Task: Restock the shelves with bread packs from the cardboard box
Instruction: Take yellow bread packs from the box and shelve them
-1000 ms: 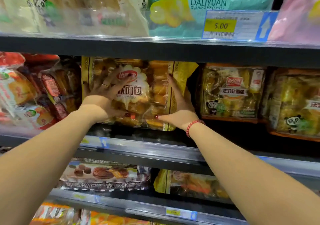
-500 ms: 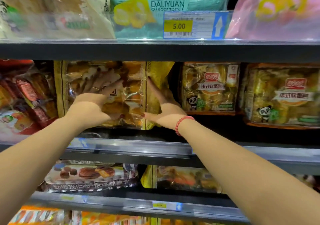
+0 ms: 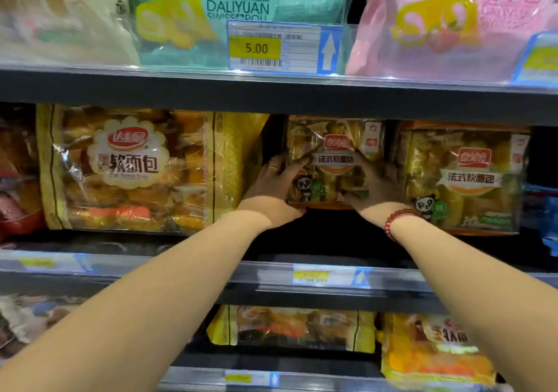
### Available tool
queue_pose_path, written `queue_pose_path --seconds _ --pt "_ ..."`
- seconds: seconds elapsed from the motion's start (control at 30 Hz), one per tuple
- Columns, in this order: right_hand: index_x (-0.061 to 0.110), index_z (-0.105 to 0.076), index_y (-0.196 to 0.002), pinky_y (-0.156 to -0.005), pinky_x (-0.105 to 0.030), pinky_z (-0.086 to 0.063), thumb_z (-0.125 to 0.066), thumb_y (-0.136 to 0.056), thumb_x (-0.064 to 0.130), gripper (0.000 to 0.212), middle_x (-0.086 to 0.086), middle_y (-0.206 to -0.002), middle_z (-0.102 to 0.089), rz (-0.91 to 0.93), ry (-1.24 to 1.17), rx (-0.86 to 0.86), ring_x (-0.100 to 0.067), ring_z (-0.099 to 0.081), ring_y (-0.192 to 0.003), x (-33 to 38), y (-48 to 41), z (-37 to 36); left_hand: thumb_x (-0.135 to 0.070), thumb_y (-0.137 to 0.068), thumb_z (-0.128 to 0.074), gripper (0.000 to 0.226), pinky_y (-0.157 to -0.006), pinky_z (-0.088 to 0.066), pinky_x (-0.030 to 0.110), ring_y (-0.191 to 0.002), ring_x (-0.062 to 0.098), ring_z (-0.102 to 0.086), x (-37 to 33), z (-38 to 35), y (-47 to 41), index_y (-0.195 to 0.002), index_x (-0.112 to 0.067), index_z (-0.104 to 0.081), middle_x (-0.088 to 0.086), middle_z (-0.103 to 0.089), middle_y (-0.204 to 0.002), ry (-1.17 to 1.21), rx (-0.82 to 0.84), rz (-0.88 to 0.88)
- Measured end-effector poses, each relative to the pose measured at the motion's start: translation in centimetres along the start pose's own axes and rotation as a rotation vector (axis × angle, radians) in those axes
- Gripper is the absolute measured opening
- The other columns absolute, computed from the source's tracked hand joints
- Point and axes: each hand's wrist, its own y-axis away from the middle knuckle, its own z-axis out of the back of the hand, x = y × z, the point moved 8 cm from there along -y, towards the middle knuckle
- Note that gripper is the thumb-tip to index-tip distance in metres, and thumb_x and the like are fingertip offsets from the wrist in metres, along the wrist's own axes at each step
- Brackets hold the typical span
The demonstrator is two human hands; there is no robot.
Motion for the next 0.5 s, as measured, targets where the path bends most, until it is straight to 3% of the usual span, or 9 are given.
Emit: queue_pose_path --seconds 0.1,0.2,0.37,0.5 --pt "0.056 -0.002 -0.142 -0.107 -0.050 -0.037 -0.068 -0.078 0.046 0.093 -0.010 -0.158 -0.009 -0.026 -0.048 0.049 -0.040 -0.026 -0.139 -1.2 -1.1 -1.2 -0.035 -0.081 -0.075 0.100 -0.118 -0.024 0.045 -0.149 0.035 -0.012 0.5 -0.8 -1.9 -0.151 -0.049 -0.005 0.006 0.003 -0.164 0.065 -0.022 0.106" --pt "0.053 0.000 -0.144 -0.111 -0.043 -0.030 -0.069 -0.082 0.036 0.095 -0.009 -0.159 -0.004 -0.028 -0.143 0.111 -0.037 -0.020 -0.142 -1.6 -2.0 -2.6 -0.039 -0.082 -0.075 0.100 -0.118 -0.021 0.045 -0.149 0.034 -0.015 1.7 -1.7 -3.4 -0.151 -0.047 -0.002 0.011 -0.007 -0.163 0.153 -0.020 0.176" --pt "0.050 -0.001 -0.146 -0.106 -0.033 -0.034 -0.070 -0.082 0.029 0.096 -0.013 -0.152 -0.022 0.031 -0.166 0.078 -0.034 -0.033 -0.136 -1.0 -2.2 -2.9 -0.030 -0.082 -0.076 0.108 -0.117 -0.021 0.037 -0.147 0.029 -0.022 2.4 -3.8 -4.2 -0.151 -0.050 0.005 0.008 -0.012 -0.162 0.299 0.010 0.132" --pt "0.054 -0.004 -0.145 -0.107 -0.037 -0.036 -0.068 -0.083 0.034 0.091 -0.012 -0.151 -0.013 0.081 -0.109 0.090 -0.038 -0.034 -0.134 -0.3 -2.1 -3.4 -0.023 -0.079 -0.080 0.112 -0.120 -0.017 0.038 -0.149 0.027 -0.016 3.6 -2.8 -4.3 -0.153 -0.042 0.002 0.005 -0.013 -0.163 0.304 -0.078 0.076"
